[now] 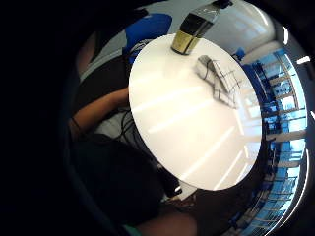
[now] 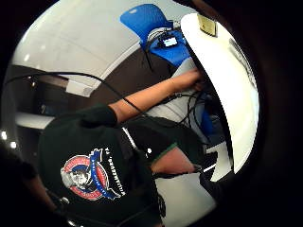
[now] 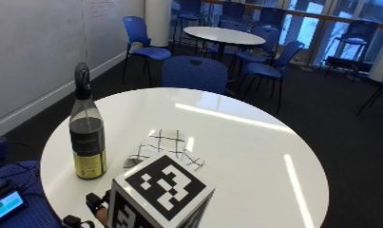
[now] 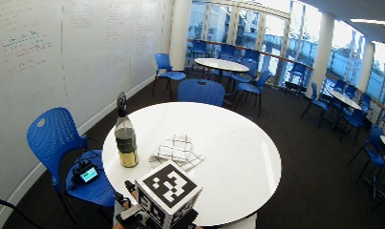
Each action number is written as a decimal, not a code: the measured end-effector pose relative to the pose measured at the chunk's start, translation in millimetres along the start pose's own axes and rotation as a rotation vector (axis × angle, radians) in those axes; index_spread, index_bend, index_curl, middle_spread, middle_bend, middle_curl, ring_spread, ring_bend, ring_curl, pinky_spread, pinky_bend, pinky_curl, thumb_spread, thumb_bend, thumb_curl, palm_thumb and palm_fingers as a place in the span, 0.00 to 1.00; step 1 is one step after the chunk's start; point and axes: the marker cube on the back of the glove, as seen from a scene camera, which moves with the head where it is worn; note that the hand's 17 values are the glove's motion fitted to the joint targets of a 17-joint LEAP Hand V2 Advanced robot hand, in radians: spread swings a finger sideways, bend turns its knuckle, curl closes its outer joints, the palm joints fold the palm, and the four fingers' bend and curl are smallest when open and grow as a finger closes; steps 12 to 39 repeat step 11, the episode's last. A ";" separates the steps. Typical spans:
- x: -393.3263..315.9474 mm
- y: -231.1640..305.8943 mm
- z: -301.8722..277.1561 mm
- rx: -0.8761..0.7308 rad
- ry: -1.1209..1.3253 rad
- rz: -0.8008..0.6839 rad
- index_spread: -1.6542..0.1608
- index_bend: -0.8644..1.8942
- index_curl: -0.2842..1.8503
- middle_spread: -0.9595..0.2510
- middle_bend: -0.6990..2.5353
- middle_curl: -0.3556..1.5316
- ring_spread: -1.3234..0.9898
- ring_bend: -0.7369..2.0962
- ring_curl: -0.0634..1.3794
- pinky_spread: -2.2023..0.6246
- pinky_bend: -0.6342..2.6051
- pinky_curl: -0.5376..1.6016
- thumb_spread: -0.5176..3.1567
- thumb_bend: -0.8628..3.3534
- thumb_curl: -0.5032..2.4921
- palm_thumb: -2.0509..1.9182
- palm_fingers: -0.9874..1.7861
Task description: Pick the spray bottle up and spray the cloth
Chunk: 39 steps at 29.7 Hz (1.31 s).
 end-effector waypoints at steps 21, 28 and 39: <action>5.6 1.8 -1.1 -0.006 0.006 0.018 0.66 0.38 0.29 0.79 0.27 0.35 0.58 0.32 0.22 0.86 0.26 0.41 0.40 0.20 0.27 0.60 0.44; 5.6 1.8 -1.1 -0.006 0.006 0.018 0.66 0.38 0.29 0.79 0.27 0.35 0.58 0.32 0.22 0.86 0.26 0.41 0.40 0.20 0.27 0.60 0.44; 5.6 1.8 -1.1 -0.006 0.006 0.018 0.66 0.38 0.29 0.79 0.27 0.35 0.58 0.32 0.22 0.86 0.26 0.41 0.40 0.20 0.27 0.60 0.44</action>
